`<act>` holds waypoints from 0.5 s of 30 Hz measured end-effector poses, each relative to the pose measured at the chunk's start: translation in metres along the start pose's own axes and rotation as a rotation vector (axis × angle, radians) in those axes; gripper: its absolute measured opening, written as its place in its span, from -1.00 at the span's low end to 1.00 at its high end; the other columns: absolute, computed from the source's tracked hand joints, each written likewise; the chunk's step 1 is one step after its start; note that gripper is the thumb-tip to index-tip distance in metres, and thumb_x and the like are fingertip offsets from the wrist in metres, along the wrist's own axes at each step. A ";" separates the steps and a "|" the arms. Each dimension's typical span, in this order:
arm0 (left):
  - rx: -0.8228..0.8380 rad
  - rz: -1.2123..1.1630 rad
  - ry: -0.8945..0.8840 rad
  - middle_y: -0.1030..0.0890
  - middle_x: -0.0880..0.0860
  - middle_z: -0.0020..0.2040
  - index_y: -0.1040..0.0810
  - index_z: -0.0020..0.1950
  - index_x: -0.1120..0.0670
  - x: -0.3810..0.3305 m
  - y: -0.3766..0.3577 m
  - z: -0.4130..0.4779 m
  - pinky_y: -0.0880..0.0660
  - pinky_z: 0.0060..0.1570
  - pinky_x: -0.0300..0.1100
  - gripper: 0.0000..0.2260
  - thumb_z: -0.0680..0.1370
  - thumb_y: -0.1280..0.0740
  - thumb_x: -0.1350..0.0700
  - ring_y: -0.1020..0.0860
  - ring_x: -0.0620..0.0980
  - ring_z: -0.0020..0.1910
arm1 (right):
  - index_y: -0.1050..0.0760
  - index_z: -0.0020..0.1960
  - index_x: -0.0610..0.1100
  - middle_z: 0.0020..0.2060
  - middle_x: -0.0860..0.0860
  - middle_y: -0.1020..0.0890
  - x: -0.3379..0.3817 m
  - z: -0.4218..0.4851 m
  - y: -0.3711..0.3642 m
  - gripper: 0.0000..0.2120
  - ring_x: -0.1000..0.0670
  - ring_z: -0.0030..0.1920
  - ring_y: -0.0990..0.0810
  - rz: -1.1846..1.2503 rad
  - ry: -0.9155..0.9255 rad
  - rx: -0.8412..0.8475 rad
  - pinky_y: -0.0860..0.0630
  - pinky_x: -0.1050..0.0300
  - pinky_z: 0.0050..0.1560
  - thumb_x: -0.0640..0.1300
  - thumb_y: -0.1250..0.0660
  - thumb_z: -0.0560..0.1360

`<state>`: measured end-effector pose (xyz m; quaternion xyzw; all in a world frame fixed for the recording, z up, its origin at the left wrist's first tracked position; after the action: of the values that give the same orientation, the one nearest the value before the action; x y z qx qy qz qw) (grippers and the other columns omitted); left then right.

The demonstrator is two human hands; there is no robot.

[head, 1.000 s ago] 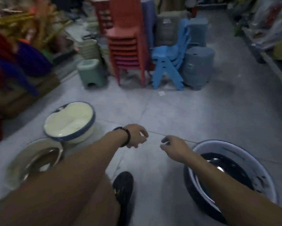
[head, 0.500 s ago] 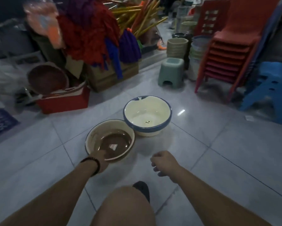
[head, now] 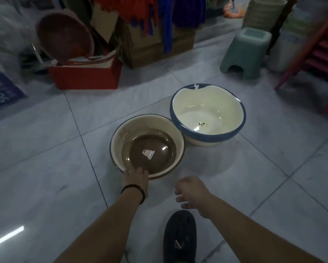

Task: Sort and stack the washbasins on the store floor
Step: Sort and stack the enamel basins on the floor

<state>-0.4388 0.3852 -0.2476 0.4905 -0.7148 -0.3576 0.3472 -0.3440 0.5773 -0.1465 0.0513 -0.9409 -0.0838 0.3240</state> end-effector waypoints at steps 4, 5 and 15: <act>0.030 0.060 -0.045 -0.50 0.10 0.32 -0.49 0.40 -0.04 -0.008 -0.021 -0.035 -0.35 0.34 0.10 -0.63 0.59 -0.25 0.17 -0.44 0.23 0.32 | -0.60 0.07 -0.26 -0.15 -0.14 -0.58 -0.011 -0.006 -0.006 -0.86 -0.12 -0.18 -0.53 -0.034 -0.011 0.021 -0.44 0.01 -0.17 -0.22 -0.30 0.61; -0.007 0.042 -0.065 -0.54 0.09 0.24 -0.56 0.32 -0.08 -0.010 -0.024 -0.048 -0.44 0.20 0.10 -0.65 0.55 -0.33 0.18 -0.49 0.23 0.22 | -0.59 0.05 -0.26 -0.16 -0.14 -0.58 -0.013 -0.008 -0.006 -0.86 -0.12 -0.18 -0.53 -0.040 -0.011 0.023 -0.44 0.01 -0.17 -0.21 -0.31 0.60; -0.199 0.077 -0.311 -0.40 0.10 0.35 -0.37 0.45 -0.03 -0.048 0.036 -0.157 -0.57 0.00 0.06 -0.45 0.50 -0.31 0.30 -0.52 0.22 0.18 | -0.03 0.70 -0.08 0.37 -0.14 -0.47 -0.030 -0.080 0.040 -0.02 -0.18 0.27 -0.58 0.132 0.040 -0.137 -0.69 -0.12 0.12 0.00 -0.56 0.49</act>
<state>-0.3084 0.4137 -0.1448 0.3647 -0.7392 -0.4847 0.2926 -0.2725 0.6106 -0.0946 -0.0316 -0.9276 -0.1255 0.3505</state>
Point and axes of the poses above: each hand's wrist, its own z-axis towards the middle knuckle, its own y-axis out of the back of the hand, x = y × z, the point moved 5 cm from there along z, towards the middle knuckle
